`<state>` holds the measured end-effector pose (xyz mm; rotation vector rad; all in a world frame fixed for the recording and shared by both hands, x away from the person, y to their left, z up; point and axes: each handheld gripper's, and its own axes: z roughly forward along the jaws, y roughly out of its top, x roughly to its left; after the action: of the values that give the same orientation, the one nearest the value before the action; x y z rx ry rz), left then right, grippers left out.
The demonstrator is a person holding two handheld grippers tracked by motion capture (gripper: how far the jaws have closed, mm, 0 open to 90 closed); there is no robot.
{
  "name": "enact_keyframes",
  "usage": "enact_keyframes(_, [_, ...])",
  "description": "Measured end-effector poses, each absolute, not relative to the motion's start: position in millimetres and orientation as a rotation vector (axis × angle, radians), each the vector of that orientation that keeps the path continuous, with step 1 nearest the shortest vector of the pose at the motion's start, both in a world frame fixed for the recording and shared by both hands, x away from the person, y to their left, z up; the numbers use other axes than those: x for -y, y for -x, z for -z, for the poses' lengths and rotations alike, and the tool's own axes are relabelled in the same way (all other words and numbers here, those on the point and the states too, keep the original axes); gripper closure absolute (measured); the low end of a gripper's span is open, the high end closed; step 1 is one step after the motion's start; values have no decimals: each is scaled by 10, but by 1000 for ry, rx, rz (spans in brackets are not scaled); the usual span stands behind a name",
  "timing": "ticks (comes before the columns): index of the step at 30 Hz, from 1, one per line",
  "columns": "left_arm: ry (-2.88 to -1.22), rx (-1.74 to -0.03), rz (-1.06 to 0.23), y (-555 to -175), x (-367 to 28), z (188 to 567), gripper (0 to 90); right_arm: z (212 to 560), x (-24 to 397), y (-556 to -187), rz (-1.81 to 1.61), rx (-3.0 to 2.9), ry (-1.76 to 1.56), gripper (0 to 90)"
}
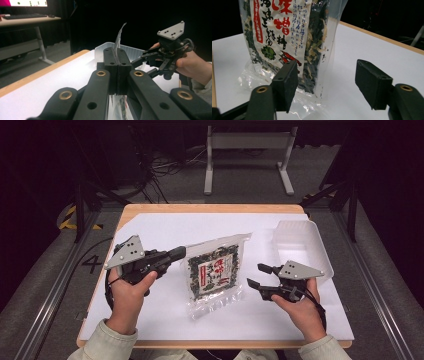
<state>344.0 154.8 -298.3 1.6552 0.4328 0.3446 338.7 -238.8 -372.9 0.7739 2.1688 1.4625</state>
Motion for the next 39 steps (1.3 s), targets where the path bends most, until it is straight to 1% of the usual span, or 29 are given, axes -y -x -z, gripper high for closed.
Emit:
enact_keyframes(7, [-1638,-396,-361,-3390,-1535,2928,897,3700,2291,-3430,-1485,-2184,-748,295])
enact_keyframes(13, [-1609,-362,-373,-3332,-1523,2874,897,3676,2172,-3517,-1532,-2208,-716,270])
enact_keyframes(16, [-1603,-354,-380,-3293,-1523,2846,897,3685,2092,-3573,-1566,-2225,-686,240])
enact_keyframes(25, [-1582,-336,-369,-3230,-1561,2820,898,3755,1776,-3656,-1702,-2313,-528,241])
enact_keyframes(27, [-1583,-340,-375,-3226,-1571,2818,898,3759,1744,-3658,-1707,-2321,-512,256])
enact_keyframes(28, [-1584,-338,-373,-3223,-1585,2816,898,3759,1719,-3659,-1714,-2323,-495,289])
enact_keyframes(29, [-1581,-340,-373,-3221,-1591,2816,899,3752,1684,-3654,-1715,-2330,-471,372])
enact_keyframes(33, [-1580,-346,-369,-3224,-1598,2821,898,3743,1663,-3638,-1676,-2356,-428,485])
enact_keyframes(38, [-1578,-354,-361,-3224,-1619,2816,897,3709,1671,-3606,-1647,-2357,-382,573])
enact_keyframes(39, [-1578,-354,-361,-3224,-1619,2816,897,3709,1671,-3606,-1647,-2357,-382,573])
